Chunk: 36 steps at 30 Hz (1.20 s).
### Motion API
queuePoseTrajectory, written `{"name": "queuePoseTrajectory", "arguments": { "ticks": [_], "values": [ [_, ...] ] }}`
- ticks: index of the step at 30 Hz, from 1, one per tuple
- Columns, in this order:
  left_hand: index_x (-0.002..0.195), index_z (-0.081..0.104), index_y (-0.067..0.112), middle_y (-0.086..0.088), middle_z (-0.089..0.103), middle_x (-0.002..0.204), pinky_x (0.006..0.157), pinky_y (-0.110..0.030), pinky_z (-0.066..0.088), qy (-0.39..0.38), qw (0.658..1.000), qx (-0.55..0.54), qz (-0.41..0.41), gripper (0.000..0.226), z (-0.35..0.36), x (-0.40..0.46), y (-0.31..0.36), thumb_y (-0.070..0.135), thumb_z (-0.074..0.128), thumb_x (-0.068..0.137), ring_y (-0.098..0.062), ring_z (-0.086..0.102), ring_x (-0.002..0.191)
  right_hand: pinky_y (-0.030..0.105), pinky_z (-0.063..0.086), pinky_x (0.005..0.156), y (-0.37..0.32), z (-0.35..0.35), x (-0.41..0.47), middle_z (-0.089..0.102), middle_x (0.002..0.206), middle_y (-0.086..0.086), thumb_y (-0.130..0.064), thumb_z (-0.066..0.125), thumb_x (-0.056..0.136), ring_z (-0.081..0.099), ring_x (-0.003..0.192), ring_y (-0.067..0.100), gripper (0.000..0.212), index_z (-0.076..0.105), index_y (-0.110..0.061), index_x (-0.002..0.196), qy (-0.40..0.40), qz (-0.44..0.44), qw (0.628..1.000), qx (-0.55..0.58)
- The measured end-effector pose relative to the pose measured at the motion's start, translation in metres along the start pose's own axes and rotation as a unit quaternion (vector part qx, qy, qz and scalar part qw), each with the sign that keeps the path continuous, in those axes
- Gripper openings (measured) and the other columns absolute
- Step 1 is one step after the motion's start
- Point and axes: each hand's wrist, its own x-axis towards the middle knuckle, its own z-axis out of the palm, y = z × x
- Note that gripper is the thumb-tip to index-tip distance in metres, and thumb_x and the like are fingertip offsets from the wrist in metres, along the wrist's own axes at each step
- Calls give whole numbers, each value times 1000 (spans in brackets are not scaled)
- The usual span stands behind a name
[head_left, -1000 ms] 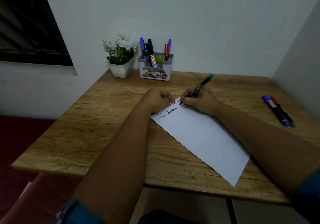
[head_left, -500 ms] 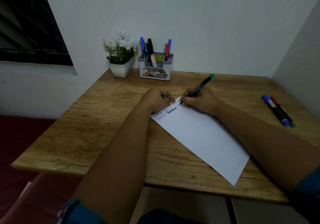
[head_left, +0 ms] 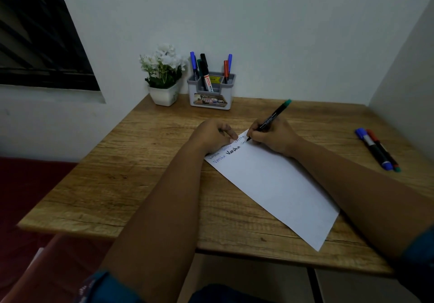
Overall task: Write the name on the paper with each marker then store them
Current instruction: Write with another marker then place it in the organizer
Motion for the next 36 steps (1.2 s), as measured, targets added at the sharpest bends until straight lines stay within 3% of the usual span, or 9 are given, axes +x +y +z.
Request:
{"name": "queuePoseTrajectory", "arguments": {
  "ticks": [3,6,8,13,21,24,29,34,36],
  "values": [
    [96,77,15,-1,68,117,82,-24,43,-3,1000,-1,2,14,0,0,0,10,69,85,-18,60,96,13,50,69,1,0,0,72,76,-2,-11,71,80,62,69,-1,6,74,-14,76,2,8,1000,20],
    [96,77,14,0,69,106,87,-24,43,-2,1000,-11,6,14,1,1,-2,9,69,85,-15,59,99,9,48,69,1,0,0,72,74,-6,-8,70,82,62,69,-4,12,74,-18,75,-2,5,999,38],
    [95,77,14,1,69,99,83,-23,42,-1,1000,-14,6,14,1,1,-2,8,69,85,-12,57,89,11,48,70,1,1,1,71,75,-6,-8,70,80,62,70,-2,13,71,-18,72,-6,-1,1000,29],
    [91,76,18,-4,71,105,86,-33,50,-3,1000,-5,10,12,0,1,-2,10,69,85,-10,54,70,21,47,69,2,2,2,69,73,1,-11,70,79,58,70,6,4,70,-9,75,12,6,1000,12],
    [87,75,19,-5,73,102,88,-33,50,-7,1000,-17,7,13,0,-1,0,8,70,84,-20,63,88,28,46,65,6,1,2,66,65,-1,-16,67,80,56,62,5,10,68,-12,72,40,21,999,9],
    [84,74,21,-6,73,99,87,-35,50,-7,1000,-17,9,14,-1,-2,-1,8,69,84,-19,63,83,32,50,68,6,2,3,69,72,5,-16,68,80,58,65,8,9,68,-11,72,40,18,999,2],
    [80,73,24,-5,73,100,93,-39,50,-10,1000,-19,6,17,-1,-1,0,8,71,83,-23,65,97,29,48,67,7,2,5,69,73,3,-19,69,78,59,67,7,9,68,-11,73,37,20,999,-9],
    [81,73,25,-6,73,101,93,-40,50,-8,1000,-19,3,17,0,-1,-1,9,70,83,-24,65,98,23,44,61,7,3,5,66,67,2,-16,67,81,56,61,4,11,66,-11,71,31,28,999,-4],
    [79,73,27,-4,73,101,92,-40,50,-8,1000,-18,4,19,0,-1,-1,9,70,84,-24,65,95,25,44,61,6,2,6,62,65,3,-11,66,82,54,59,7,14,63,-11,68,47,48,996,57]
  ]
}}
